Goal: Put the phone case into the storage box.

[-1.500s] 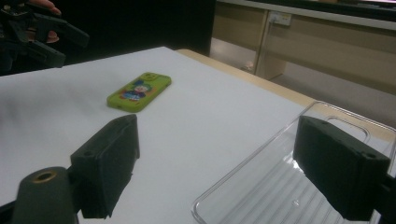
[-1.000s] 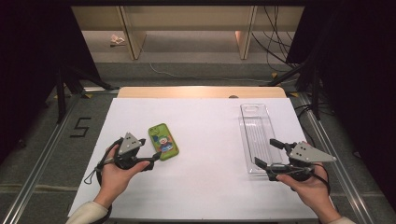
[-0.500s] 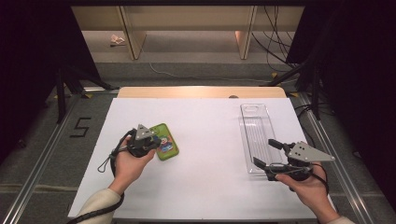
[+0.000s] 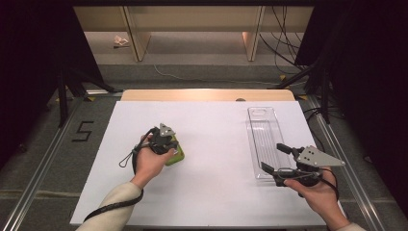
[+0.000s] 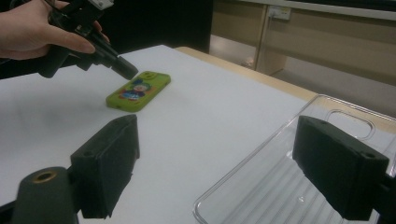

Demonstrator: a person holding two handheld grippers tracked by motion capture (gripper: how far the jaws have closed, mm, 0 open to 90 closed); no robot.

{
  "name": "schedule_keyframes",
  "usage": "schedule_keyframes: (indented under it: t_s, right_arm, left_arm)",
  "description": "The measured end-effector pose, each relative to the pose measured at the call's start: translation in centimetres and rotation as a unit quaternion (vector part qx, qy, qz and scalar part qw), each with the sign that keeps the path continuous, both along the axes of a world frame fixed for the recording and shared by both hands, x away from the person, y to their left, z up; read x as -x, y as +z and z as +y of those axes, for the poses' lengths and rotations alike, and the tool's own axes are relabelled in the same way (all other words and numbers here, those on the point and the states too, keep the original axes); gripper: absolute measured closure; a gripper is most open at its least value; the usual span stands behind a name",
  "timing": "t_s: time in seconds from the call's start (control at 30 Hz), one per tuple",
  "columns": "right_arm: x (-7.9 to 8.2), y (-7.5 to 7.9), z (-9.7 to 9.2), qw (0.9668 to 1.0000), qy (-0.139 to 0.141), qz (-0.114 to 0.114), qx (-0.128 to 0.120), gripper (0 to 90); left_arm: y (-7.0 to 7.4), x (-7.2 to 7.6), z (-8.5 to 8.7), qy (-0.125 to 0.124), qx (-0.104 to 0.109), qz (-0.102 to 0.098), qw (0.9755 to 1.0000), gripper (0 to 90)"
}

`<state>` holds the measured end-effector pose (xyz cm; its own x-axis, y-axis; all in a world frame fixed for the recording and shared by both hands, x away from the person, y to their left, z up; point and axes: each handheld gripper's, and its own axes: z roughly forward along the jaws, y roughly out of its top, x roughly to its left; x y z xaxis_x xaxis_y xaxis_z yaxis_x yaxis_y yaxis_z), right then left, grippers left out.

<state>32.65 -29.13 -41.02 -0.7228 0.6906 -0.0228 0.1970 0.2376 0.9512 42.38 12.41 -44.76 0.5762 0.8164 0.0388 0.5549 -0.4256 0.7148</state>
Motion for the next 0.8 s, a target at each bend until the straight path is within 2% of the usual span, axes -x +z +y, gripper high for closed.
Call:
schedule_keyframes:
  t_s: [0.43, 0.8]
  right_arm:
    - [0.0, -0.1, 0.0, 1.0000, -0.001, 0.001, 0.001, 15.9]
    - [-0.1, -0.1, -0.1, 1.0000, -0.002, 0.004, 0.000, 15.9]
  left_arm:
    - [-1.5, -1.3, -2.4, -0.010, -0.009, 0.021, 0.9997, 89.8]
    - [-2.7, -1.8, -3.2, -0.014, -0.019, 0.036, 0.9991, 89.8]
